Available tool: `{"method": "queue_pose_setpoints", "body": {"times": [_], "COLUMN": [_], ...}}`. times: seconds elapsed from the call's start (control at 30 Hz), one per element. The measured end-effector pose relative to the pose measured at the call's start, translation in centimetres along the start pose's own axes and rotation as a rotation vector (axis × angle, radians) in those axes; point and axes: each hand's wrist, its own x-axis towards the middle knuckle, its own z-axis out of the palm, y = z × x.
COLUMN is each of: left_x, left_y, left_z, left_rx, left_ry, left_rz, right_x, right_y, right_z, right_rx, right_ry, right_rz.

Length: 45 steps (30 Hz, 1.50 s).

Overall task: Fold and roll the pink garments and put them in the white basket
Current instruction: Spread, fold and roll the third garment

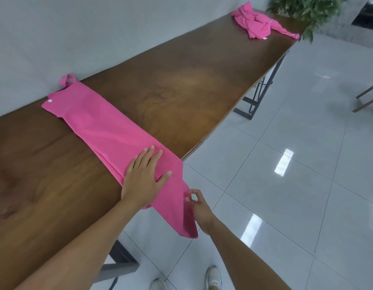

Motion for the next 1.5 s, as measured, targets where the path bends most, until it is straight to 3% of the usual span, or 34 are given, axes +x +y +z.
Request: {"method": "queue_pose_setpoints", "body": {"times": [0.17, 0.47, 0.6, 0.83, 1.17, 1.5], "left_x": [0.0, -0.1, -0.1, -0.2, -0.3, -0.5], "left_y": [0.2, 0.6, 0.9, 1.1, 1.4, 1.2], "left_z": [-0.2, -0.7, -0.8, -0.9, -1.1, -0.7], "left_rx": [-0.014, -0.031, -0.041, -0.036, -0.030, 0.101], "left_ry": [0.009, -0.002, -0.009, -0.032, -0.056, -0.105], "left_rz": [-0.020, -0.055, -0.077, -0.086, -0.112, -0.104], "right_x": [1.6, 2.9, 3.6, 2.6, 0.8, -0.8], "right_y": [-0.8, -1.9, -1.1, 2.1, 4.2, -1.5], "right_z": [-0.1, -1.8, -3.0, -5.8, -9.8, -12.3], "right_rx": [-0.037, -0.124, -0.194, -0.038, -0.678, -0.690], "right_ry": [-0.013, -0.237, -0.217, -0.056, -0.049, -0.154], "right_rz": [-0.070, -0.137, -0.132, -0.054, -0.063, -0.249]}}
